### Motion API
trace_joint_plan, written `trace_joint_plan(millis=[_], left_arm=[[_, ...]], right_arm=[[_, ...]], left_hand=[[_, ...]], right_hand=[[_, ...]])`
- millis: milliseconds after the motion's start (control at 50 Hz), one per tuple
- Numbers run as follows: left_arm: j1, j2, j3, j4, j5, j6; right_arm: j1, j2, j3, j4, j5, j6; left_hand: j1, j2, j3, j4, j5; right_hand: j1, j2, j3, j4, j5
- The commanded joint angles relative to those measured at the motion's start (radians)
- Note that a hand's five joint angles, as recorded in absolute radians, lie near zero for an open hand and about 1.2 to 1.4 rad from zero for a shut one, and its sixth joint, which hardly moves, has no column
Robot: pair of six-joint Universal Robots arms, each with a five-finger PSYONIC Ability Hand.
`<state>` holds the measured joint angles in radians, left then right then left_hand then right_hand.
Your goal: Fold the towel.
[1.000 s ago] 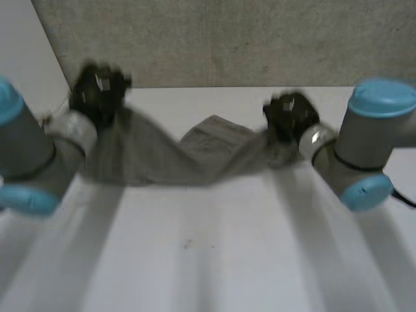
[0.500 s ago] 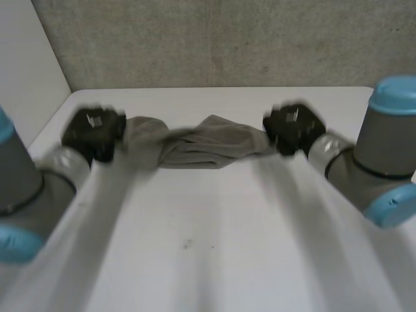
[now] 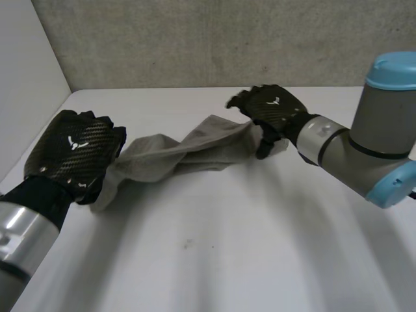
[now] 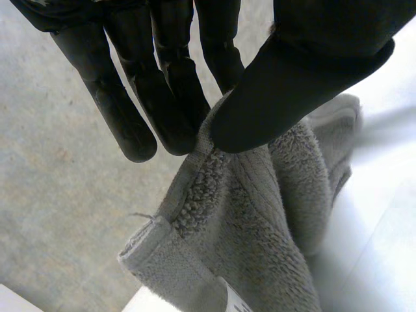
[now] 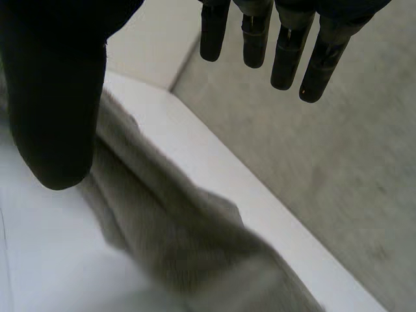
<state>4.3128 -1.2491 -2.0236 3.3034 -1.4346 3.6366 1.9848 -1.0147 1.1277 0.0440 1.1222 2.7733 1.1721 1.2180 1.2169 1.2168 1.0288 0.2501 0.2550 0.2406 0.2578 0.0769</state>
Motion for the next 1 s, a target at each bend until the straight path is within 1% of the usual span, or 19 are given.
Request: trace_joint_plan(millis=[20, 100, 180, 200, 260, 300, 320, 360, 400, 420, 500, 600, 760, 800, 860, 900, 1000], left_arm=[[-0.013, 0.094, -0.030, -0.054, -0.001, -0.001], [-0.010, 0.129, -0.020, -0.071, -0.003, -0.001], [-0.008, 0.140, -0.009, -0.073, -0.006, -0.003], [-0.007, 0.143, -0.006, -0.074, -0.006, -0.003], [-0.007, 0.152, -0.003, -0.076, -0.007, -0.003], [-0.007, 0.161, 0.000, -0.076, -0.007, -0.003], [-0.007, 0.172, 0.003, -0.077, -0.007, -0.004], [-0.007, 0.180, 0.003, -0.076, -0.007, -0.003], [-0.005, 0.186, 0.006, -0.076, -0.009, -0.003], [-0.004, 0.191, 0.009, -0.077, -0.010, -0.004], [0.001, 0.195, 0.017, -0.090, -0.012, -0.003], [0.015, 0.195, 0.022, -0.097, -0.013, -0.003], [0.068, 0.195, 0.025, -0.094, -0.012, -0.001], [0.077, 0.195, 0.026, -0.093, -0.010, -0.001], [0.094, 0.194, 0.031, -0.091, -0.009, -0.003], [0.102, 0.192, 0.033, -0.091, -0.007, -0.001], [0.125, 0.186, 0.036, -0.090, -0.001, -0.001]], right_arm=[[0.063, 0.111, -0.077, -0.015, -0.021, 0.008], [0.106, 0.156, -0.072, -0.030, -0.009, 0.020], [0.124, 0.217, -0.060, -0.073, -0.007, 0.093], [0.126, 0.240, -0.062, -0.099, -0.004, 0.124], [0.126, 0.258, -0.065, -0.130, 0.002, 0.151], [0.126, 0.286, -0.072, -0.192, 0.037, 0.189], [0.126, 0.286, -0.072, -0.193, 0.037, 0.189], [0.126, 0.317, -0.086, -0.239, 0.079, 0.193], [0.126, 0.332, -0.098, -0.254, 0.090, 0.192], [0.126, 0.344, -0.114, -0.263, 0.099, 0.190], [0.123, 0.358, -0.137, -0.268, 0.110, 0.183], [0.111, 0.364, -0.148, -0.268, 0.117, 0.180], [0.034, 0.364, -0.126, -0.242, 0.119, 0.180], [0.002, 0.361, -0.108, -0.225, 0.129, 0.180], [-0.015, 0.357, -0.098, -0.219, 0.140, 0.180], [-0.050, 0.341, -0.077, -0.210, 0.154, 0.178], [-0.092, 0.300, -0.040, -0.199, 0.157, 0.175]], left_hand=[[0.224, 0.178, 0.179, 0.179, 0.193], [0.224, 0.178, 0.179, 0.179, 0.193], [0.224, 0.178, 0.179, 0.179, 0.193], [0.224, 0.178, 0.179, 0.179, 0.193], [0.224, 0.178, 0.179, 0.179, 0.193], [0.224, 0.178, 0.179, 0.179, 0.193], [0.224, 0.178, 0.179, 0.179, 0.193], [0.224, 0.178, 0.179, 0.179, 0.193], [0.224, 0.178, 0.179, 0.179, 0.193], [0.224, 0.178, 0.179, 0.179, 0.193], [0.224, 0.178, 0.179, 0.179, 0.193], [0.224, 0.178, 0.179, 0.179, 0.193], [0.224, 0.178, 0.179, 0.179, 0.193], [0.224, 0.178, 0.179, 0.179, 0.193], [0.224, 0.178, 0.179, 0.179, 0.193], [0.224, 0.178, 0.179, 0.179, 0.193], [0.224, 0.178, 0.179, 0.179, 0.193]], right_hand=[[0.070, 0.065, 0.079, 0.062, 0.068], [0.079, 0.074, 0.088, 0.071, 0.077], [0.090, 0.085, 0.100, 0.082, 0.089], [0.125, 0.120, 0.135, 0.117, 0.124], [0.178, 0.174, 0.188, 0.171, 0.177], [0.284, 0.279, 0.293, 0.276, 0.282], [0.284, 0.279, 0.294, 0.276, 0.283], [0.346, 0.341, 0.355, 0.338, 0.344], [0.357, 0.352, 0.367, 0.350, 0.356], [0.404, 0.399, 0.413, 0.396, 0.403], [0.460, 0.455, 0.470, 0.452, 0.459], [0.466, 0.461, 0.476, 0.458, 0.465], [0.513, 0.508, 0.523, 0.505, 0.512], [0.525, 0.520, 0.534, 0.517, 0.523], [0.542, 0.538, 0.552, 0.535, 0.541], [0.563, 0.558, 0.572, 0.555, 0.562], [0.563, 0.558, 0.573, 0.555, 0.562]])
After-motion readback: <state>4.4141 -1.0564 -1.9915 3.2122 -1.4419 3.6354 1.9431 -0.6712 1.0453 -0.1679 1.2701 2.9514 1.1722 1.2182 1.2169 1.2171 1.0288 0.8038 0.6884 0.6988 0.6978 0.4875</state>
